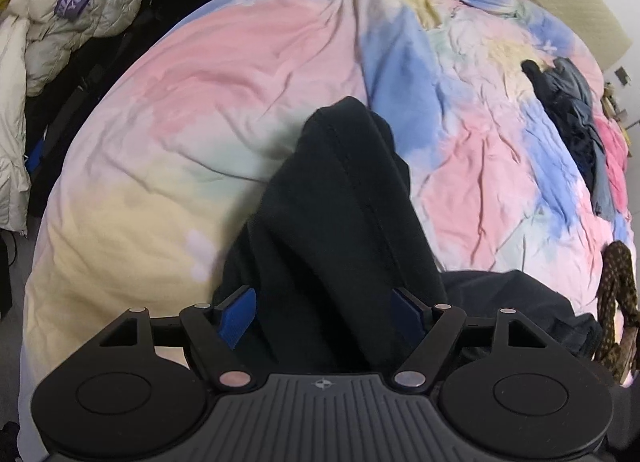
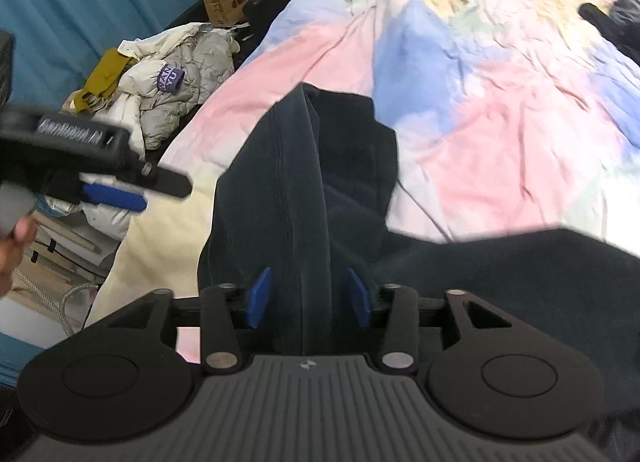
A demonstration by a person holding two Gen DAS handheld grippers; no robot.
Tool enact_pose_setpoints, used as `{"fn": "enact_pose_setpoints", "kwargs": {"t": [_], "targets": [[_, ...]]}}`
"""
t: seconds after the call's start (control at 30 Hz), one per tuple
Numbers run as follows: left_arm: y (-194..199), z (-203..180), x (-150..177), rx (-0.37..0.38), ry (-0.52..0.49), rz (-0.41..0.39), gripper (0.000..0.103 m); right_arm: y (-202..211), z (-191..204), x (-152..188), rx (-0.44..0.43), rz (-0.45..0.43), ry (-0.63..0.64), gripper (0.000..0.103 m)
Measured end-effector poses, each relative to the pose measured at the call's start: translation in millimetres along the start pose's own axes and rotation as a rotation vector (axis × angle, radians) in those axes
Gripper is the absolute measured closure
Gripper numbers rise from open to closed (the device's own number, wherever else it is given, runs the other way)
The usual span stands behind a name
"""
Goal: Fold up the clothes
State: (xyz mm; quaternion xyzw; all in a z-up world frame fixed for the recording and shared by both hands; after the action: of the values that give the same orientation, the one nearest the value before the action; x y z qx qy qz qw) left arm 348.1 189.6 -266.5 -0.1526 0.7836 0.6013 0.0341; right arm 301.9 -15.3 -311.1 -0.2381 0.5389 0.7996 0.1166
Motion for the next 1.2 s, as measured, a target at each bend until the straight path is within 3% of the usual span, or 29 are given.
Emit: {"fn": "enact_pose_setpoints", "kwargs": {"t": [0.1,0.17,0.27,0.4,0.67,0.73,0.8,0.87,0.93,1.0,1.2], "targets": [[-9,10,-10,-0.001,0.010,0.014,0.027,-27,-3,-14,0.003,0.005,-0.018,0.058],[-14,12,-16,0.007,0.015,0.019,0.027,-41,-2,-17,-0.010,0.009,-0.017,0.087],[-19,11,-22,0.025,0.018,0.010,0.027,-45,7,-20,-0.042,0.014,0.010,0.100],[-30,4,-34,0.070,0.015,-0.002,0.027,-35,26,-20,-0.092,0.005,0.052,0.101],[-42,-41,-52,0.066,-0.148,-0.034,0.033,-6,72,-16,-0.183,-0.006,0.093,0.101],[-47,-44,-48,0.034,-0.190,-0.025,0.046,0,80,-13,-0.206,0.003,0.098,0.101],[-53,-42,-42,0.002,-0.218,-0.008,0.051,7,89,-9,-0.222,0.011,0.120,0.101],[-51,-37,-33,0.023,-0.219,0.001,0.064,14,98,-4,-0.231,0.017,0.144,0.101],[-42,-32,-23,0.034,-0.220,-0.016,0.087,22,105,1,-0.231,0.021,0.168,0.101],[-24,-24,-15,0.038,-0.197,-0.056,0.094,28,111,6,-0.233,0.027,0.190,0.101],[36,7,16,0.063,-0.099,-0.157,0.095,41,140,29,-0.253,0.063,0.275,0.101]]}}
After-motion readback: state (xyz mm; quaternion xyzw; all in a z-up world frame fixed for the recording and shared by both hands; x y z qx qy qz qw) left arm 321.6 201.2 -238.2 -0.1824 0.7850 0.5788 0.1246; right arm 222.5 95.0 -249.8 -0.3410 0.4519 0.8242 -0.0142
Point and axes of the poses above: each gripper's, at about its wrist camera, not at the fingertips, and y roughly against the way its jaws point, z to its left, x to its underside, the point moved 8 cm from there along -y, roughly the way its jaws point, and after that the axes turned 5 degrees about y, right-handed, at the moved point
